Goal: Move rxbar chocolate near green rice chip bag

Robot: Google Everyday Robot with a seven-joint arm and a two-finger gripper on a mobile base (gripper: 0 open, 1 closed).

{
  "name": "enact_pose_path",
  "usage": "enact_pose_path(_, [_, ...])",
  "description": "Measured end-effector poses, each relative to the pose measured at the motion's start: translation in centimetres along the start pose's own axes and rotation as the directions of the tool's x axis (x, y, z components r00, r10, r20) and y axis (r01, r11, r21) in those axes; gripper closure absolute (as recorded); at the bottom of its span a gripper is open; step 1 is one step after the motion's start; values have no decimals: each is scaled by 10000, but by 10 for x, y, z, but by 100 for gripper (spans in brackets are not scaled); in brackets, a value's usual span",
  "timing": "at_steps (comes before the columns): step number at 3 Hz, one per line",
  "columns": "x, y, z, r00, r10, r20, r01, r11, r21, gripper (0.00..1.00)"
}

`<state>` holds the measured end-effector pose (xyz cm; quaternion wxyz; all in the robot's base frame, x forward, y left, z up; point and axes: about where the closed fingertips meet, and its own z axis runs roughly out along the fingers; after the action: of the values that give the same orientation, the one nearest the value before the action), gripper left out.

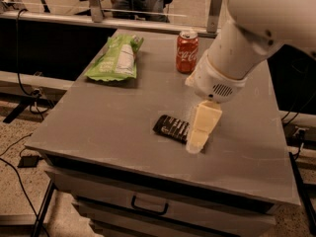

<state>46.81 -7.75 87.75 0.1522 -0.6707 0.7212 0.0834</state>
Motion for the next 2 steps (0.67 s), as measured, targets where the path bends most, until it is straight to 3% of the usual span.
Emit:
enact_pose_path(1, [4, -2, 34, 9998, 143, -127, -144, 9999, -75, 0])
enact_pose_path(2, [22, -7, 57, 9970, 582, -503, -570, 9981, 252, 0])
